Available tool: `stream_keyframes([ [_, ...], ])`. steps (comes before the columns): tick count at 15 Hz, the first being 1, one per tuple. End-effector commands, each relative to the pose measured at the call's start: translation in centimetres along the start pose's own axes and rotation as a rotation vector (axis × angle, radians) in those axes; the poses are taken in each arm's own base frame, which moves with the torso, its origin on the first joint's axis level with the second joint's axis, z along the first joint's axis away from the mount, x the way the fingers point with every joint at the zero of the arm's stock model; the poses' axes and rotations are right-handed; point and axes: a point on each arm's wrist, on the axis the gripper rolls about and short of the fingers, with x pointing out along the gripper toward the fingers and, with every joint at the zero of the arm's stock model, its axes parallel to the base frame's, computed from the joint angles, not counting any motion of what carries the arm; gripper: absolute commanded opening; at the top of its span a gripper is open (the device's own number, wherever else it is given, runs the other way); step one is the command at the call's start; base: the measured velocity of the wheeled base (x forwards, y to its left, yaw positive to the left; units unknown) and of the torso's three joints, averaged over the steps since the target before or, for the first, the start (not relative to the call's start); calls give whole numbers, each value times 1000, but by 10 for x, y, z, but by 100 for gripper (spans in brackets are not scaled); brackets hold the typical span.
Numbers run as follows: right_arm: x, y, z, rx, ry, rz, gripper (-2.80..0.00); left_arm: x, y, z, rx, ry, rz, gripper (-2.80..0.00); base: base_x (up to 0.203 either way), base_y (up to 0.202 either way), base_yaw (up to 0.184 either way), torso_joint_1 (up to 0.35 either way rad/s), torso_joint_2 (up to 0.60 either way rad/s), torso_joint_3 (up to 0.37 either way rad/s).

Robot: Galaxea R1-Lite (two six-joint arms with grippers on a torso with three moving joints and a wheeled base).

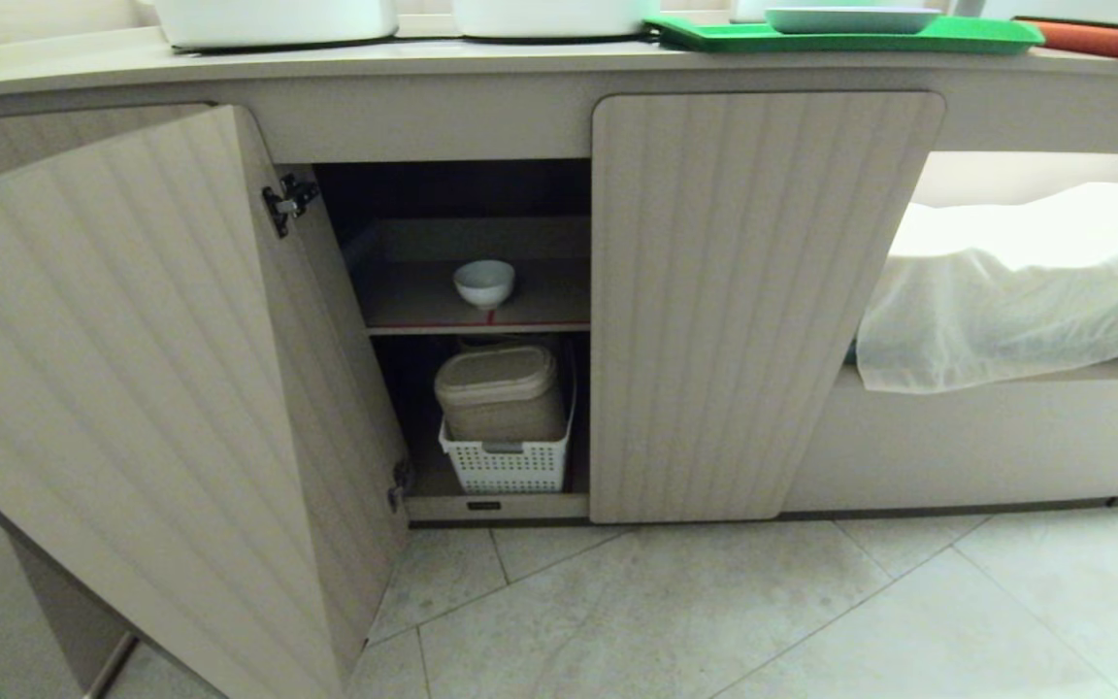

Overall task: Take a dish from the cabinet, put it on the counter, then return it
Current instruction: Take the bowl from the cabinet

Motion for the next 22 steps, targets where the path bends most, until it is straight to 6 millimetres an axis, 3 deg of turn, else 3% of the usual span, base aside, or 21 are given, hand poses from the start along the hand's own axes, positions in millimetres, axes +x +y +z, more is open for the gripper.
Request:
stream_keyframes([
  [1, 0, 0, 0, 0, -1, 0, -280, 0, 0, 0, -1, -2, -1, -280, 0, 0, 0, 0, 0, 0],
  [7, 0, 0, 0, 0, -1, 0, -280, 0, 0, 0, -1, 0, -2, -280, -2, -31, -3, 1, 0, 1],
  [19, 0, 0, 0, 0, 0, 0, -280, 0, 0, 0, 0, 0, -1, -280, 0, -191, 0, 3, 2, 2],
  [22, 0, 0, 0, 0, -2, 0, -280, 0, 0, 0, 0, 0, 1, -280, 0, -36, 1, 0, 2, 1],
])
